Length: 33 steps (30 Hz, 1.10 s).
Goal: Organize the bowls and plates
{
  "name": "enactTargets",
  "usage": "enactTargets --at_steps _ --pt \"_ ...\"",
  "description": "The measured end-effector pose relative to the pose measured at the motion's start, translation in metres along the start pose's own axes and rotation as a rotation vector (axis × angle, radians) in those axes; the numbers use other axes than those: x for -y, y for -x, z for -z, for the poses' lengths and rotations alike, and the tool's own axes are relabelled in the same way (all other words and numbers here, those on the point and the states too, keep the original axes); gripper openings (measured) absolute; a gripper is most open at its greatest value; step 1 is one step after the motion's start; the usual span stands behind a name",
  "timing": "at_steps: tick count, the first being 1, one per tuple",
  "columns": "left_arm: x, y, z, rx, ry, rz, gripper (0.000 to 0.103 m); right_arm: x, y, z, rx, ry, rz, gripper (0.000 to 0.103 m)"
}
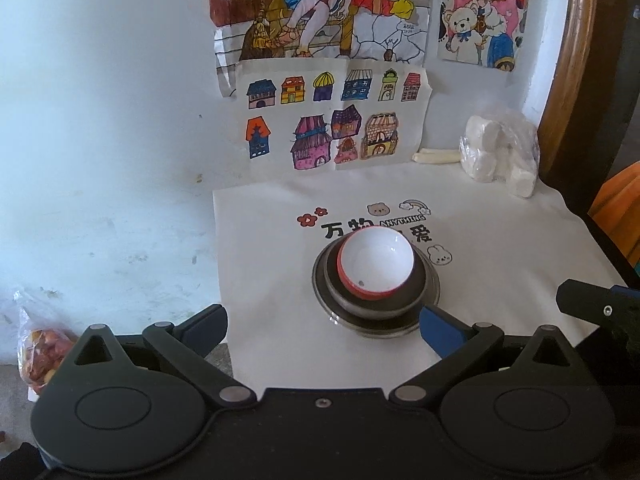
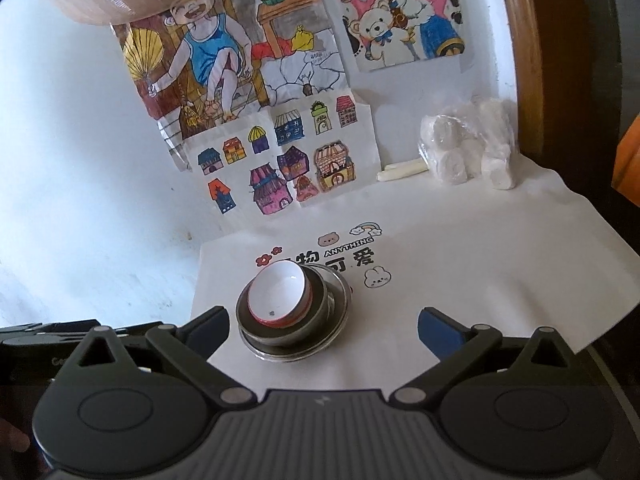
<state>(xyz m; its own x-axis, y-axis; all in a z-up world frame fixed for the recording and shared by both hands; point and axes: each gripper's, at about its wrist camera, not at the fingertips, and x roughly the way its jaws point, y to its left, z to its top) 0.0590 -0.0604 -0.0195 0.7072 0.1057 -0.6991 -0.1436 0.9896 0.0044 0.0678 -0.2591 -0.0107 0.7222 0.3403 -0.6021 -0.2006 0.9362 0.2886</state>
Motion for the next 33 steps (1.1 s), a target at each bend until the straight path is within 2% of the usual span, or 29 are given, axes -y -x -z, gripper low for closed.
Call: enactTargets --at_steps 17,33 --pt "-0.019 0.027 0.024 0.029 0.008 -0.001 0.102 -0.020 0.018 0.016 0.014 0.039 0.000 0.103" --pt "-0.059 0.023 0.032 0.074 -0.047 0.097 0.102 -0.054 0.018 0.032 0.023 0.034 0.088 0.103"
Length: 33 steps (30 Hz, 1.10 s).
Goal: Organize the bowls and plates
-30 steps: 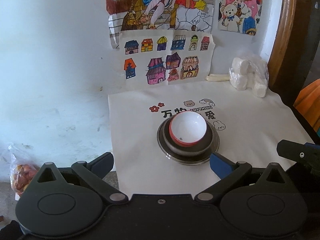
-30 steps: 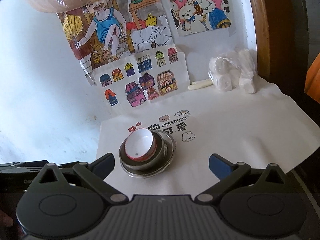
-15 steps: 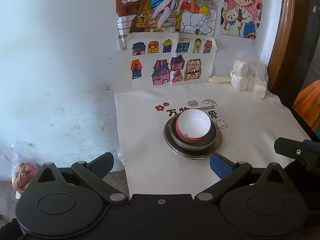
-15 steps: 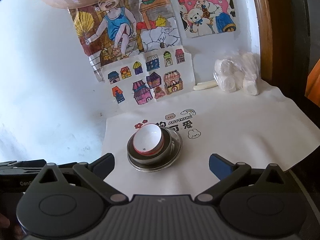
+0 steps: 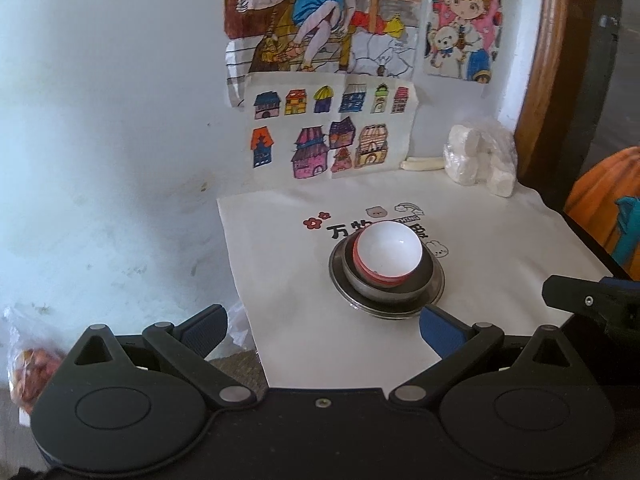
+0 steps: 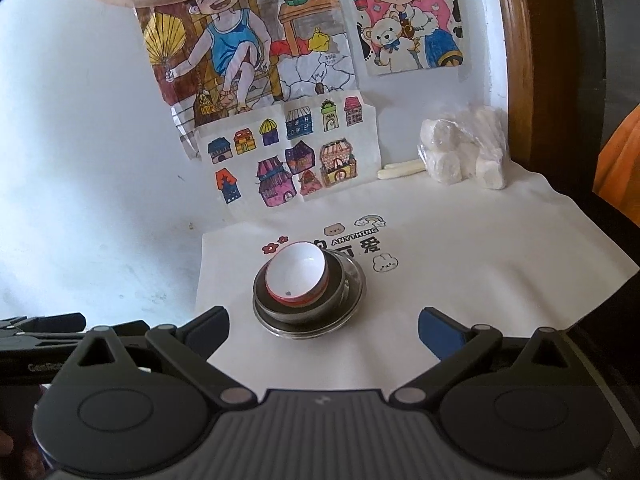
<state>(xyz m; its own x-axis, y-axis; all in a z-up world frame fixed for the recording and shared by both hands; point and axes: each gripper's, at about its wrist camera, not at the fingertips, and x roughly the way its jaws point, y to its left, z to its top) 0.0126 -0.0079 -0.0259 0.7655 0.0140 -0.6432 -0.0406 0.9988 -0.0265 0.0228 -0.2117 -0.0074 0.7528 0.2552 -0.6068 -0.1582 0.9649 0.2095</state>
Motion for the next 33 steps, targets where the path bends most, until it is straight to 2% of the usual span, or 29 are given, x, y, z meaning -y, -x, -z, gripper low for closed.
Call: enactTargets --at_steps 7,13,20,33 --pt "-0.015 0.003 0.012 0.023 -0.068 0.065 0.102 -0.022 0.006 0.015 0.007 -0.007 0.025 0.103" --pt "-0.028 0.006 0.021 0.025 -0.080 0.109 0.102 -0.036 0.013 0.028 0.011 -0.011 0.070 0.103" --pt "-0.038 0.009 0.026 0.021 -0.083 0.136 0.102 -0.042 0.019 0.041 -0.002 -0.025 0.106 0.103" --pt "-0.042 0.010 0.030 0.005 -0.079 0.151 0.102 -0.048 0.022 0.043 -0.013 -0.007 0.110 0.103"
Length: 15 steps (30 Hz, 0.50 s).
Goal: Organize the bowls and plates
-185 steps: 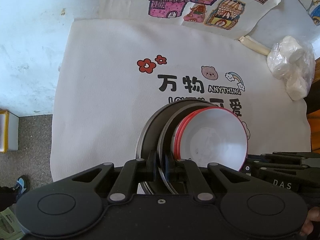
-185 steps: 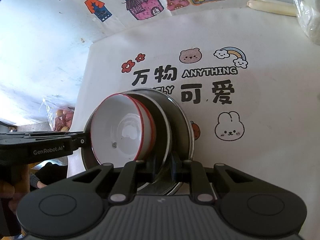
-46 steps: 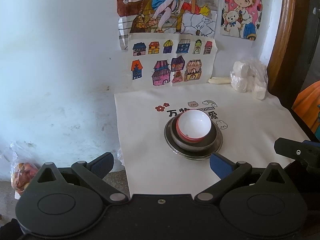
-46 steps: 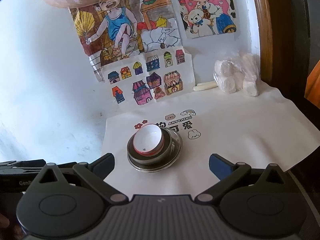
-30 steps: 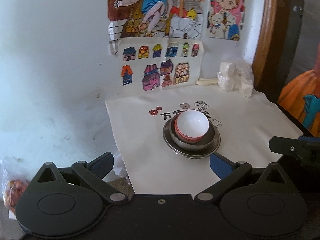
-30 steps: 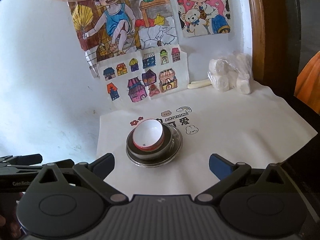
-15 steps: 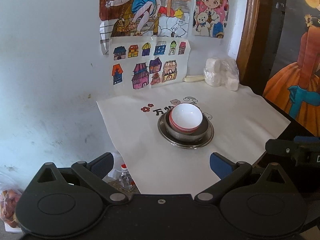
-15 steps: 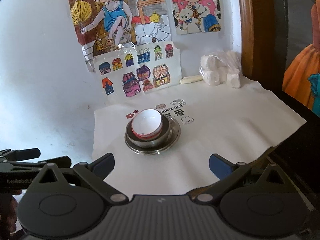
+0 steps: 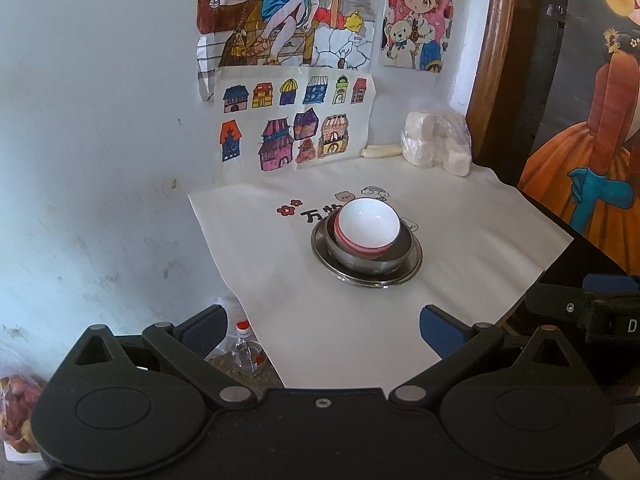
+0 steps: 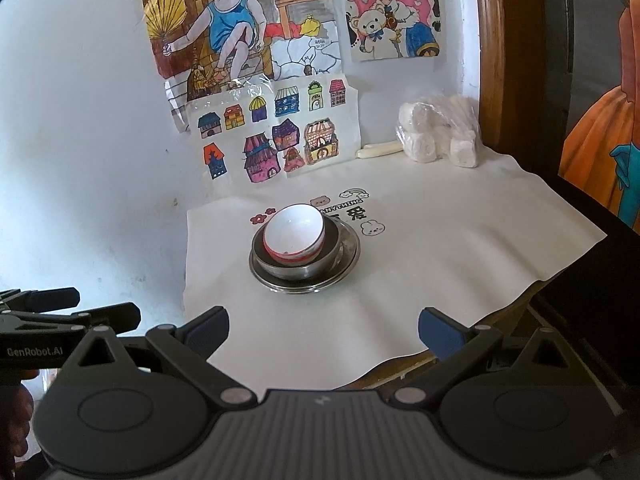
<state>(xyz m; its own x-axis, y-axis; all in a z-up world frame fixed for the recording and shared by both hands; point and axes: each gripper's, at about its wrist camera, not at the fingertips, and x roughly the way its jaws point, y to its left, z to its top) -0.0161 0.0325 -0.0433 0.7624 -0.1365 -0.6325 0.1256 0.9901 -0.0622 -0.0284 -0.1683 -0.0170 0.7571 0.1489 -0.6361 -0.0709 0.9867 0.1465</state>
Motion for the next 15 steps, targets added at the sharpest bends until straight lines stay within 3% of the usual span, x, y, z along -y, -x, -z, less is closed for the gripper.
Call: enactTargets --at_steps 15 --pt "-0.0034 -0.0001 0.0010 -0.015 0.017 -0.011 0.102 -0.0004 -0.0002 0.0007 -0.003 0.004 -0.002 0.103"
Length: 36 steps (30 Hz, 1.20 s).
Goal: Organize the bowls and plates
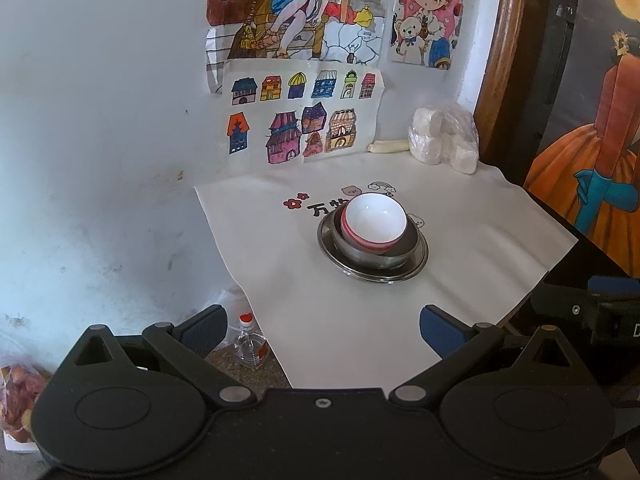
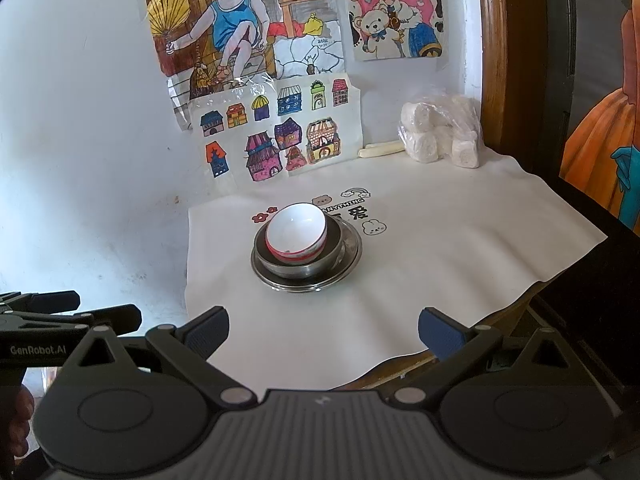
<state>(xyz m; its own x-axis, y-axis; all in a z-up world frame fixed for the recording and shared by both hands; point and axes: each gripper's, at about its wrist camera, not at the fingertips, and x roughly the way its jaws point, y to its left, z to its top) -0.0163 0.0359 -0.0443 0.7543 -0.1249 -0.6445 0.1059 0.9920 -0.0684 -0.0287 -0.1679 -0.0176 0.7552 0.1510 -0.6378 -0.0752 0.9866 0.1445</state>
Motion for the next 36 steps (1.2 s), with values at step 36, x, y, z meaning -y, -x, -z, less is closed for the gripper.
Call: enactTargets --at_steps 36 --pt "0.0001 -0.0015 -0.0005 -0.005 0.001 0.000 0.102 -0.0006 -0.0009 0.0001 -0.003 0.001 -0.001 0.103"
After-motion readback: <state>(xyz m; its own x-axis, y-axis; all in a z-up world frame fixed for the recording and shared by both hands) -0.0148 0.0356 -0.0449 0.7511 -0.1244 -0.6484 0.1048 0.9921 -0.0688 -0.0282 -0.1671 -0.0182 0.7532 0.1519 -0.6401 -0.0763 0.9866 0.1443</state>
